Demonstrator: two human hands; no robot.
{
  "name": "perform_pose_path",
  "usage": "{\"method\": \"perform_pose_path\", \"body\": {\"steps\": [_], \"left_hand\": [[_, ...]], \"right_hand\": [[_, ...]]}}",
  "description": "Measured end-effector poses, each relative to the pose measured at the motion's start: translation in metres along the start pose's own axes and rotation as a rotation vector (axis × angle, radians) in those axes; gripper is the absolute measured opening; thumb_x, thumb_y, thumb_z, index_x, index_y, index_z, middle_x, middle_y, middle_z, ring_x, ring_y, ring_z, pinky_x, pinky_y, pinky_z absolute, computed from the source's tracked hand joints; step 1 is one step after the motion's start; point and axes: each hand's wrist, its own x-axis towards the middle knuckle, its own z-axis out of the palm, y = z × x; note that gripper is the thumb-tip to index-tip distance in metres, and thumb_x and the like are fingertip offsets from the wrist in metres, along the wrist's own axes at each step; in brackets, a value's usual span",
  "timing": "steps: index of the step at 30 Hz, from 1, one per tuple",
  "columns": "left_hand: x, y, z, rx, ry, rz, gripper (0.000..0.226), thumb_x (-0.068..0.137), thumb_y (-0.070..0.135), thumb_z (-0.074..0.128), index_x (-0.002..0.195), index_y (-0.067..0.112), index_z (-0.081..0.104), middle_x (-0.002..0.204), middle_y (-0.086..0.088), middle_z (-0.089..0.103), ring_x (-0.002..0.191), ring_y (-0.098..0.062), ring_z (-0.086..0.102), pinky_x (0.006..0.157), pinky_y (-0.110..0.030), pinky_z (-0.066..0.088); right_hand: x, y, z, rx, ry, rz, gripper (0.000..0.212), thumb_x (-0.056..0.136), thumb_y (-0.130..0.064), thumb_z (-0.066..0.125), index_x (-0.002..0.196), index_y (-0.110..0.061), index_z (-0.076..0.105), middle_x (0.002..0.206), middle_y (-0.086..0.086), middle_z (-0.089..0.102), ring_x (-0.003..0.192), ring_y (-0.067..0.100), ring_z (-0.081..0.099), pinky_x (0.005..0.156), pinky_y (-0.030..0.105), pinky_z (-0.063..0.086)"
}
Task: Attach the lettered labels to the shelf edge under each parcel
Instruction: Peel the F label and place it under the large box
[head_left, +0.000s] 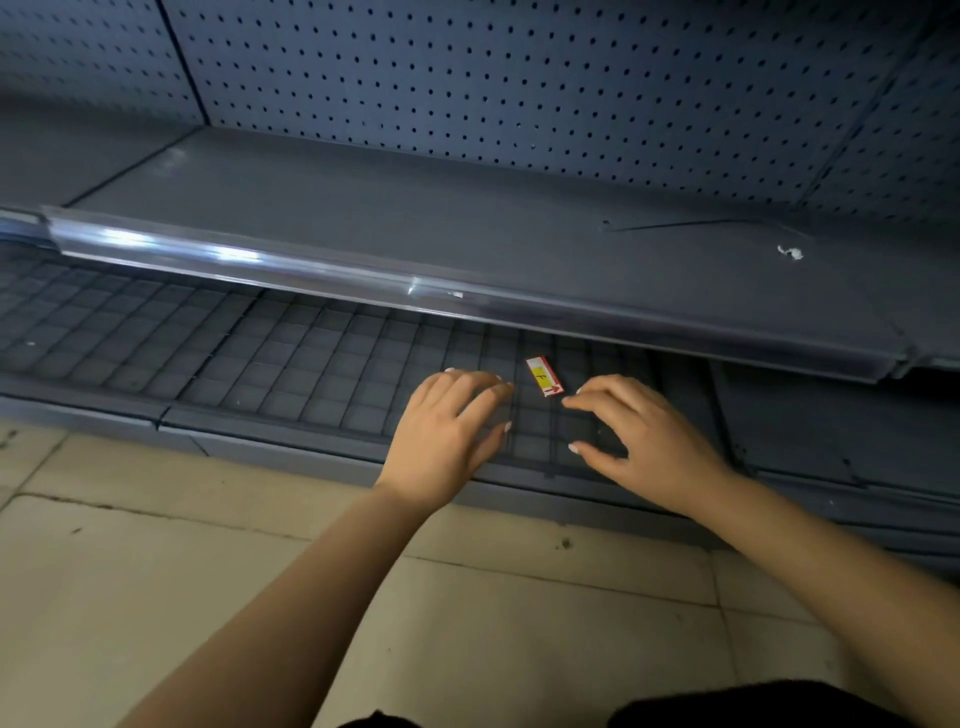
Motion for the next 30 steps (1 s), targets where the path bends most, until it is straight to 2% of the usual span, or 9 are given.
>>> {"method": "perform_pose_path", "body": {"steps": [7,12,17,21,24,26,30], "left_hand": [[-0.006,-0.028,0.064,0.065,-0.043,0.031,0.035,0.089,0.027,0.064,0.12,0.011,0.063,0.116,-0.008,0.062,0.105,-0.028,0.059,0.097,-0.042,0.044],[-0.003,-0.035,0.101,0.131,-0.061,0.028,0.035,0.088,0.028,0.061,0.117,0.011,0.065,0.114,-0.008,0.064,0.101,-0.03,0.06,0.097,-0.041,0.04],[-0.017,-0.035,0.142,0.177,-0.108,-0.09,0.039,0.089,0.032,0.057,0.121,0.012,0.064,0.116,-0.008,0.063,0.105,-0.028,0.058,0.1,-0.042,0.04],[-0.027,-0.037,0.165,0.167,-0.148,-0.173,0.041,0.089,0.033,0.061,0.124,0.013,0.062,0.12,-0.007,0.063,0.109,-0.03,0.059,0.103,-0.045,0.041],[-0.031,-0.039,0.175,0.165,-0.129,-0.162,0.04,0.09,0.035,0.058,0.124,0.013,0.063,0.121,-0.008,0.063,0.11,-0.029,0.059,0.103,-0.045,0.042],[-0.031,-0.042,0.181,0.175,-0.128,-0.169,0.041,0.091,0.037,0.055,0.123,0.013,0.063,0.12,-0.008,0.063,0.11,-0.029,0.058,0.102,-0.045,0.042],[-0.021,-0.047,0.191,0.136,-0.092,-0.292,0.041,0.09,0.038,0.058,0.122,0.013,0.064,0.117,-0.007,0.064,0.108,-0.029,0.059,0.098,-0.045,0.045]], "right_hand": [[0.012,0.046,0.059,-0.025,-0.083,-0.047,0.048,0.081,-0.026,0.073,0.124,-0.014,0.058,0.122,0.003,0.055,0.108,0.023,0.054,0.088,0.039,0.048],[0.03,0.08,0.096,0.019,-0.155,0.015,0.049,0.087,-0.032,0.066,0.131,-0.018,0.05,0.131,0.001,0.046,0.118,0.021,0.047,0.093,0.04,0.047],[0.035,0.106,0.132,0.02,-0.221,0.01,0.05,0.09,-0.032,0.062,0.134,-0.016,0.047,0.133,0.002,0.043,0.121,0.022,0.044,0.098,0.038,0.043],[0.036,0.128,0.155,0.069,-0.172,0.083,0.047,0.089,-0.032,0.063,0.131,-0.014,0.052,0.127,0.003,0.048,0.115,0.024,0.049,0.093,0.036,0.045],[0.045,0.137,0.17,0.081,-0.118,0.137,0.043,0.088,-0.032,0.065,0.125,-0.013,0.055,0.121,0.005,0.052,0.109,0.025,0.052,0.086,0.036,0.048],[0.052,0.139,0.179,0.083,-0.084,0.16,0.042,0.087,-0.03,0.065,0.123,-0.011,0.056,0.12,0.007,0.052,0.109,0.026,0.053,0.085,0.036,0.048],[0.06,0.144,0.188,0.098,-0.045,0.225,0.044,0.089,-0.03,0.063,0.125,-0.007,0.054,0.122,0.009,0.052,0.11,0.026,0.051,0.086,0.037,0.047]]}}
